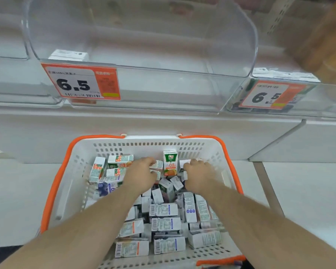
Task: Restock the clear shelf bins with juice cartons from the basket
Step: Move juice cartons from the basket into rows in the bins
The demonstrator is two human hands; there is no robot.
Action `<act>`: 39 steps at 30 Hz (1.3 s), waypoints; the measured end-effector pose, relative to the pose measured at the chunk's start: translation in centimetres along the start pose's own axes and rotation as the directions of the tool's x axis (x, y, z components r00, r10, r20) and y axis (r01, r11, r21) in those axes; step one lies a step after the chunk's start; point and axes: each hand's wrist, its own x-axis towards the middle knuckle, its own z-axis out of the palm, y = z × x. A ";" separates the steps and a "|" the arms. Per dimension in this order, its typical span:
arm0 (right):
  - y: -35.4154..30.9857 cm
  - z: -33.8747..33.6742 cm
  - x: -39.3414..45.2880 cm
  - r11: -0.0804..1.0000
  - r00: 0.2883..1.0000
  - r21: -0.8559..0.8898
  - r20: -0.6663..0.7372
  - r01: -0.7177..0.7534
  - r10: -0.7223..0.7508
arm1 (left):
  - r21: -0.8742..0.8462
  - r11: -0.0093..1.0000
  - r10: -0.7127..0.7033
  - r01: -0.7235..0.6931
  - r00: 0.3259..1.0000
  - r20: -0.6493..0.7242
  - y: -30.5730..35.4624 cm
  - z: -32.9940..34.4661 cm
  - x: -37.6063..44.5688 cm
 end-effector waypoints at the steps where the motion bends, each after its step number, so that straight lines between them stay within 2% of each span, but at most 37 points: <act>1: 0.0 0.7 0.2 0.999 1.000 -0.037 0.002 0.014 -0.014 | 0.011 1.000 0.018 -0.018 0.998 -0.056 0.5 0.5 0.8; 3: 0.1 2.1 0.6 0.998 1.000 -0.065 0.003 0.022 -0.022 | 0.050 0.999 0.006 0.003 0.985 -0.170 1.6 1.6 2.3; 5: 0.3 3.3 0.9 0.999 0.999 -0.051 -0.031 0.018 -0.019 | 0.064 0.996 -0.044 0.060 0.973 -0.227 2.9 2.7 3.4; 8: 0.6 4.6 1.5 1.000 0.997 -0.029 -0.074 -0.004 0.002 | -0.088 0.980 -0.194 0.180 0.965 -0.178 4.2 4.3 4.7; 12: 0.9 5.5 2.3 0.999 0.996 -0.024 -0.087 -0.021 0.019 | -0.243 0.929 -0.317 0.279 0.939 -0.134 4.5 5.3 6.0; 16: 1.2 5.1 2.6 0.998 0.995 0.017 -0.080 -0.052 0.053 | -0.359 0.898 -0.298 0.254 0.952 -0.074 4.0 5.0 5.7; 19: 2.1 3.4 2.4 0.970 0.985 0.199 -0.071 -0.138 0.155 | -0.504 0.842 -0.225 0.192 0.974 -0.005 3.5 3.8 4.8; 22: 3.6 0.1 1.7 0.898 0.972 0.390 -0.031 -0.204 0.234 | -0.694 0.680 -0.236 0.238 0.967 0.100 3.4 1.1 3.9; 24: 4.4 -2.7 0.7 0.822 0.971 0.530 0.007 -0.206 0.239 | -0.827 0.482 -0.212 0.289 0.955 0.210 3.8 -1.4 2.9; 27: 5.1 -7.6 -1.7 0.678 0.987 0.728 -0.006 -0.104 0.158 | -0.926 0.128 -0.134 0.355 0.931 0.339 5.6 -4.8 0.8; 29: 5.3 -11.2 -4.0 0.612 0.995 0.789 -0.012 -0.052 0.100 | -0.935 -0.015 -0.104 0.354 0.930 0.354 6.9 -6.8 -0.4; 30: 5.4 -12.8 -5.2 0.590 0.997 0.807 -0.016 -0.030 0.072 | -0.936 -0.040 -0.092 0.349 0.932 0.351 7.6 -7.7 -1.0; 33: 5.6 -16.9 -8.5 0.526 0.999 0.850 -0.041 0.025 0.019 | -0.937 -0.012 -0.066 0.349 0.935 0.349 9.7 -10.1 -3.0; 35: 5.7 -19.0 -10.5 0.430 0.997 0.900 -0.072 0.067 -0.005 | -0.930 0.061 -0.072 0.362 0.931 0.357 11.3 -11.2 -4.4; 37: 5.8 -20.5 -12.1 0.328 0.992 0.936 -0.127 0.127 -0.020 | -0.923 0.192 -0.111 0.335 0.941 0.318 12.6 -11.9 -5.6; 39: 5.9 -21.6 -13.1 0.257 0.982 0.948 -0.188 0.189 -0.027 | -0.907 0.336 -0.086 0.252 0.968 0.237 13.7 -12.4 -6.5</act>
